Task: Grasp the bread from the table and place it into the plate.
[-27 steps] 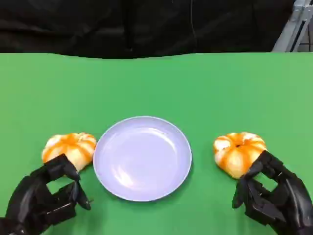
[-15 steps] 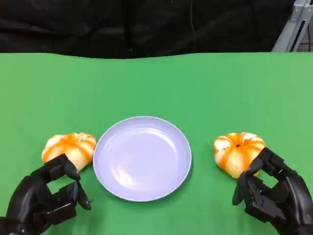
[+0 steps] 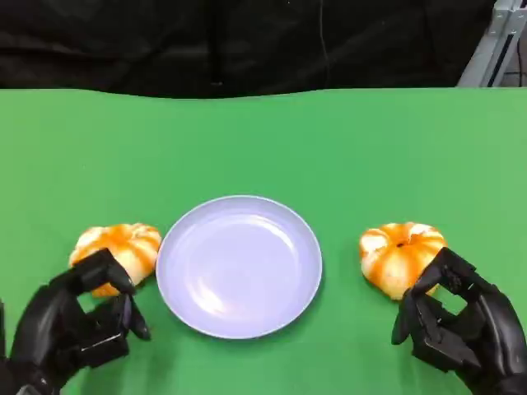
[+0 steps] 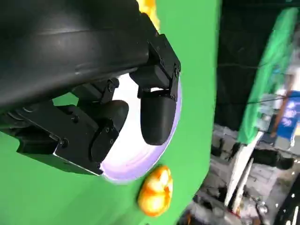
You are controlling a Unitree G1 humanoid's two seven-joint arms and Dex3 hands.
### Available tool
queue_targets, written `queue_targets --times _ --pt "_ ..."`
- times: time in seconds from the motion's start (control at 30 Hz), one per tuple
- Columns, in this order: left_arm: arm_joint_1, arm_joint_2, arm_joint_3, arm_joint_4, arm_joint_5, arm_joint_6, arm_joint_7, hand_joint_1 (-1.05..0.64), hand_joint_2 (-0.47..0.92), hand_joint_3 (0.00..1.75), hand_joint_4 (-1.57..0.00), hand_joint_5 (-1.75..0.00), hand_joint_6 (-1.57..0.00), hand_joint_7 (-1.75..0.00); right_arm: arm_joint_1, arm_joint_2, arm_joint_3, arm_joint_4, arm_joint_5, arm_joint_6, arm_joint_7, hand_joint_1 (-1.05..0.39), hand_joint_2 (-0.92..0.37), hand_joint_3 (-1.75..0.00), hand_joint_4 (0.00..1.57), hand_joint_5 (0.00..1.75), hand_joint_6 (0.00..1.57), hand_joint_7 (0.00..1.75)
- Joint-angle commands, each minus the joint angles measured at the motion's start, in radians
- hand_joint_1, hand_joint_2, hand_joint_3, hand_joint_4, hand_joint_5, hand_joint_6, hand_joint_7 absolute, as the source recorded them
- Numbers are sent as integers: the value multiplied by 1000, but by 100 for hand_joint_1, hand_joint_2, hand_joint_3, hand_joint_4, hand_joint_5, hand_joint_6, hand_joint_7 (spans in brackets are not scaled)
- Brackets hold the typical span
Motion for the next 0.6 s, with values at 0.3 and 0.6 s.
queue_targets --times 0.3,0.6 --pt "-72 136 -65 229 723 -572 576 -65 92 21 -38 -24 -62 -1 -19 -16 -29 28 23 -18 24 -14 -58 -110 85 175 62 168" --pt "-187 296 -224 258 1103 -331 774 -88 91 5 -24 -9 -48 0 -26 -14 -36 48 8 -28 22 -15 -58 -108 83 175 62 167"
